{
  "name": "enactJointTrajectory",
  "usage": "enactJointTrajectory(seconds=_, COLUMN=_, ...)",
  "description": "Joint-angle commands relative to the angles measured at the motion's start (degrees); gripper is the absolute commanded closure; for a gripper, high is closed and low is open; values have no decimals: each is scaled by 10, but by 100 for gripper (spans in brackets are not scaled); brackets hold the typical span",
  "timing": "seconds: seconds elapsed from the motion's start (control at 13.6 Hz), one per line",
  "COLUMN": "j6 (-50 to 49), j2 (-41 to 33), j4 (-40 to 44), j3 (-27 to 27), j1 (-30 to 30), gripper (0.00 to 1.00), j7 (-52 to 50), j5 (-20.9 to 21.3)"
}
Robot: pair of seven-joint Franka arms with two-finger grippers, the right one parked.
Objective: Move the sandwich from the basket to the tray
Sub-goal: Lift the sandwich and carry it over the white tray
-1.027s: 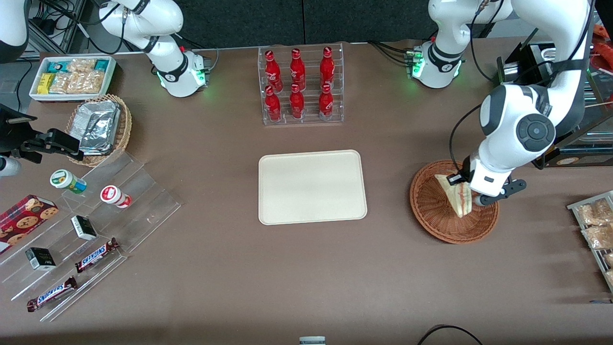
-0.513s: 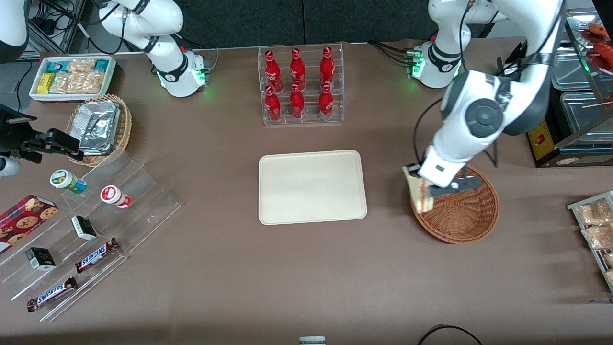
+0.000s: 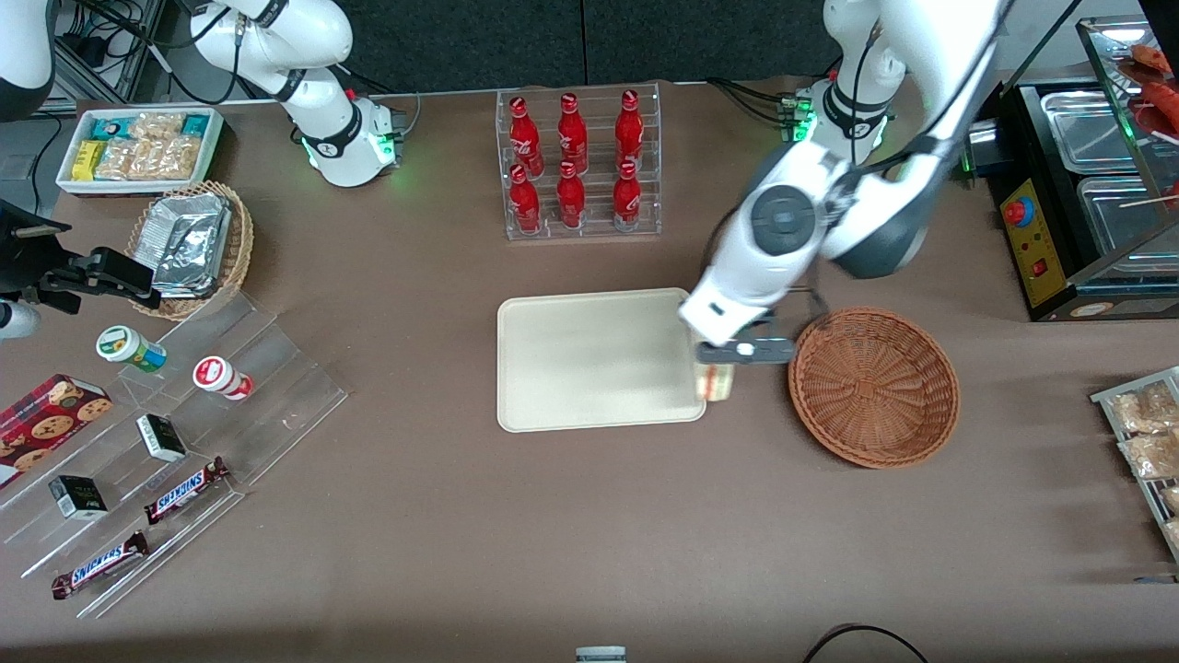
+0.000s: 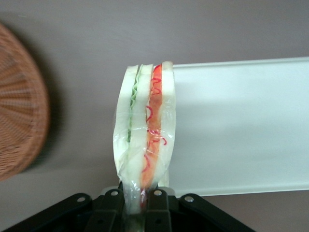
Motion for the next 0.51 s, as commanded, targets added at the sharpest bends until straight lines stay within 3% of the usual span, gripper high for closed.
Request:
enactJointTrajectory(seconds=0.0, j6=-7, j2=75, j4=74, j3=-2, j1=-46, gripper=100, j7=-50, j5=39)
enactJointTrajectory(seconds=0.44, j6=-2, j2=177, j4=142, j3=-1, j1=-125, gripper=100, j7=-163, j5=112)
